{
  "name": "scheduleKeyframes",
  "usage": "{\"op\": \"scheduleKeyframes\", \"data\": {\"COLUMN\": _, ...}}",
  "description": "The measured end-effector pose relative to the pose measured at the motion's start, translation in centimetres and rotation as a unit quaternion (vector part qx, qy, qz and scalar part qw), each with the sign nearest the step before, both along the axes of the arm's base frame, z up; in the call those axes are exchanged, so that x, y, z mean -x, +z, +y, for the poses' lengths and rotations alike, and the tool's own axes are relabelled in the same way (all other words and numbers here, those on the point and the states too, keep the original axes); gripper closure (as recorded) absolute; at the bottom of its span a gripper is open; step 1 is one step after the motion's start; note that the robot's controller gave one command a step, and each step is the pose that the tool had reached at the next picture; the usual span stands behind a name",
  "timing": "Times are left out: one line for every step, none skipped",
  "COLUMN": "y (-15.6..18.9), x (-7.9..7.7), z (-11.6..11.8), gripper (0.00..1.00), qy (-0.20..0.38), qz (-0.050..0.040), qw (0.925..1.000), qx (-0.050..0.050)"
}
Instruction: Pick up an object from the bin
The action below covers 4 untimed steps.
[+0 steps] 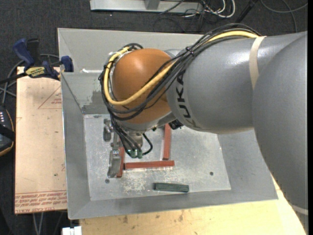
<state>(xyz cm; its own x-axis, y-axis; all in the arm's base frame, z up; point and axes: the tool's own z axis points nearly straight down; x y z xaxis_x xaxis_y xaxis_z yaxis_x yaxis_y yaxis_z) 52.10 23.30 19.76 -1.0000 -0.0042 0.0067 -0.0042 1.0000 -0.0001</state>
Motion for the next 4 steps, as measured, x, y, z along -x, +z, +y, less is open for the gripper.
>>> {"op": "scheduleKeyframes", "data": {"y": -12.8, "x": -7.1, "z": -8.1, "gripper": 0.00, "qy": 0.068, "qz": -0.0049, "qw": 0.9977, "qx": -0.002}}
{"op": "scheduleKeyframes", "data": {"y": -12.5, "x": -7.0, "z": -3.5, "gripper": 0.00, "qy": 0.147, "qz": -0.0068, "qw": 0.9891, "qx": -0.002}}
{"op": "scheduleKeyframes", "data": {"y": -12.6, "x": -4.1, "z": -0.7, "gripper": 0.00, "qy": 0.197, "qz": -0.0054, "qw": 0.9805, "qx": -0.002}}
{"op": "scheduleKeyframes", "data": {"y": -12.6, "x": -0.3, "z": -0.9, "gripper": 0.00, "qy": 0.127, "qz": -0.0060, "qw": 0.9919, "qx": -0.002}}
